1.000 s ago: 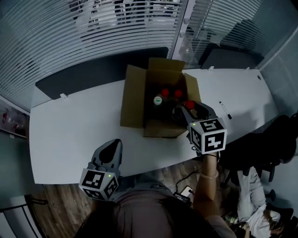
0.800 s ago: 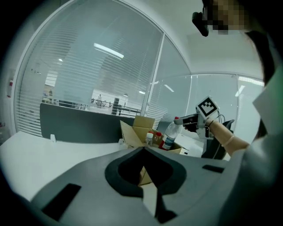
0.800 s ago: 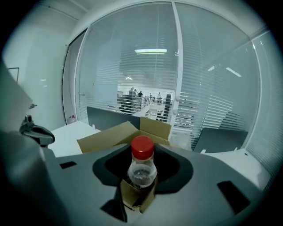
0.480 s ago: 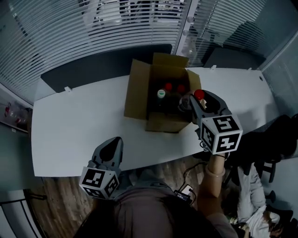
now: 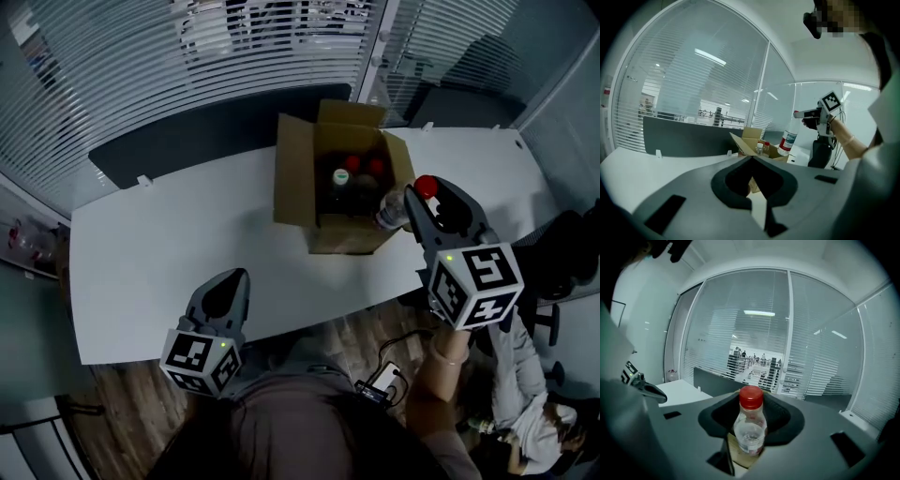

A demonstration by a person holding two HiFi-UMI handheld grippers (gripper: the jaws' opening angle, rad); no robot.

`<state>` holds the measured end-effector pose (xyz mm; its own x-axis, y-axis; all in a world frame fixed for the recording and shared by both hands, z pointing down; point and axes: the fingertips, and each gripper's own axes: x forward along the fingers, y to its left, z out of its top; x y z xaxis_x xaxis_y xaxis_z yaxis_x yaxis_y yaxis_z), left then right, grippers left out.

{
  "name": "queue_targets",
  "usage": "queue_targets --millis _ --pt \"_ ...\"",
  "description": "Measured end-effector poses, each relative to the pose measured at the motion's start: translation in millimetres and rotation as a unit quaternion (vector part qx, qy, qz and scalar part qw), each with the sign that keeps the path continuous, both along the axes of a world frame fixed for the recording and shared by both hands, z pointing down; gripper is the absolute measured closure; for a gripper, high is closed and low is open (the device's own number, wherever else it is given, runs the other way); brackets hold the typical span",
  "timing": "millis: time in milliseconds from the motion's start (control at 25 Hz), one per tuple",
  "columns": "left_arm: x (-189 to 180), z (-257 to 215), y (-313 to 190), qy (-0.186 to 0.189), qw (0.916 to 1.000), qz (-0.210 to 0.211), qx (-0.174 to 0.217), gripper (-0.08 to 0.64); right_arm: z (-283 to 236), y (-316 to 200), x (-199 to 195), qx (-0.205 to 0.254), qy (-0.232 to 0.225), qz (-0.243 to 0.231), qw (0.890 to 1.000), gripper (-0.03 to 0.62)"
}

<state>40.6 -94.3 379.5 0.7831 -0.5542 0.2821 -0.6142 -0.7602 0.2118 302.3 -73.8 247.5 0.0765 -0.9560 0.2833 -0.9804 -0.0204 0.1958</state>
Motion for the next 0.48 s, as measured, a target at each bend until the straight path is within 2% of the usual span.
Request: queue_targets --millis 480 --pt "-63.0 -3.1 9.7 0.012 0.9996 0.026 0.006 0.552 -15.6 31.3 -82.8 0.016 0.007 0.001 1.000 0.425"
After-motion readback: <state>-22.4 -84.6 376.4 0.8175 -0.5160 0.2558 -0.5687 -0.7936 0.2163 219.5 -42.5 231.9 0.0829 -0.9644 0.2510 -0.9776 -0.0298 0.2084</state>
